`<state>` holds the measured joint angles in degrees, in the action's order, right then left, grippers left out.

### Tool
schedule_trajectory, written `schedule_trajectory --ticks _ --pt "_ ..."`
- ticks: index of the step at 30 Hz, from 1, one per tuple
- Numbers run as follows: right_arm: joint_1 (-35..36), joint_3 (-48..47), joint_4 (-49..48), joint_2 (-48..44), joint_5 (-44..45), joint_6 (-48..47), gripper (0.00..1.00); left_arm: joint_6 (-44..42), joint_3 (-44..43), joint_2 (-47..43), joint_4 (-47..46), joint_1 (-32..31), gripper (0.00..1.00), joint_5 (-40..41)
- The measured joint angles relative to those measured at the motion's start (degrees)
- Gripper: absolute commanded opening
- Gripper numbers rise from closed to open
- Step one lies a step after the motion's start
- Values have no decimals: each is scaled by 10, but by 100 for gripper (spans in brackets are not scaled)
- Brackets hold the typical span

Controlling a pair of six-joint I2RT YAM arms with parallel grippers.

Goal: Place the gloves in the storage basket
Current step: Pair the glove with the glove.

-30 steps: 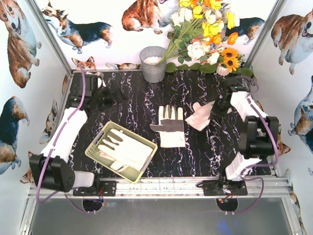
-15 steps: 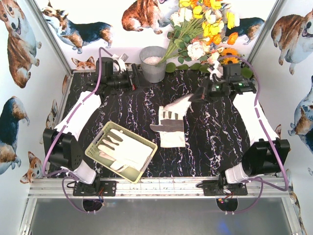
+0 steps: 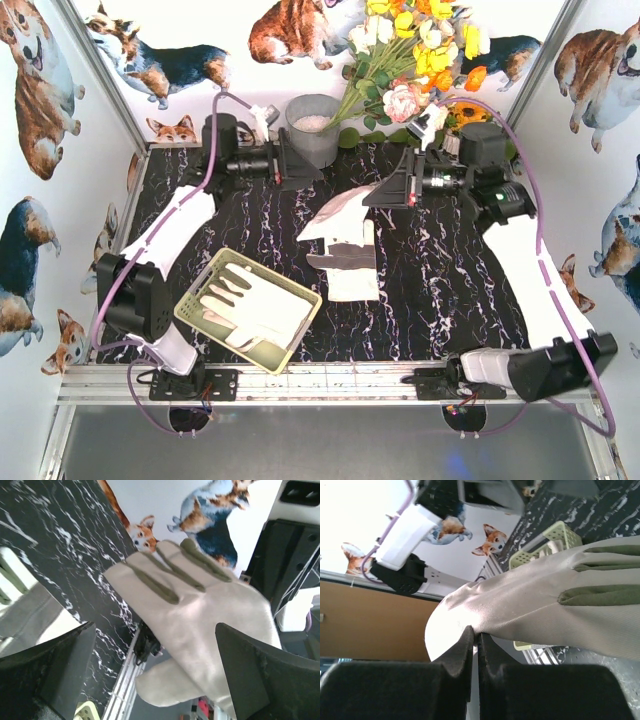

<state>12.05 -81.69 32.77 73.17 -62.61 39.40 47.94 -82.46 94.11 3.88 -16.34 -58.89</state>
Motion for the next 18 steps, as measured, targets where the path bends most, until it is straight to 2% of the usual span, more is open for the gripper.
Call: schedule_trajectory --ticks 5,11,14,18 --pt "3 11 -39 -35 -22 28 0 55 56 -8 -73 -36 100 -32" --pt "4 25 -63 -48 -32 32 0 209 136 -28 -248 -64 100 -54" --pt "6 30 -67 -48 -33 34 0 271 153 -37 -320 -64 100 -59" --pt "10 35 -82 -48 -34 40 0 315 159 -49 -370 -71 100 -66"
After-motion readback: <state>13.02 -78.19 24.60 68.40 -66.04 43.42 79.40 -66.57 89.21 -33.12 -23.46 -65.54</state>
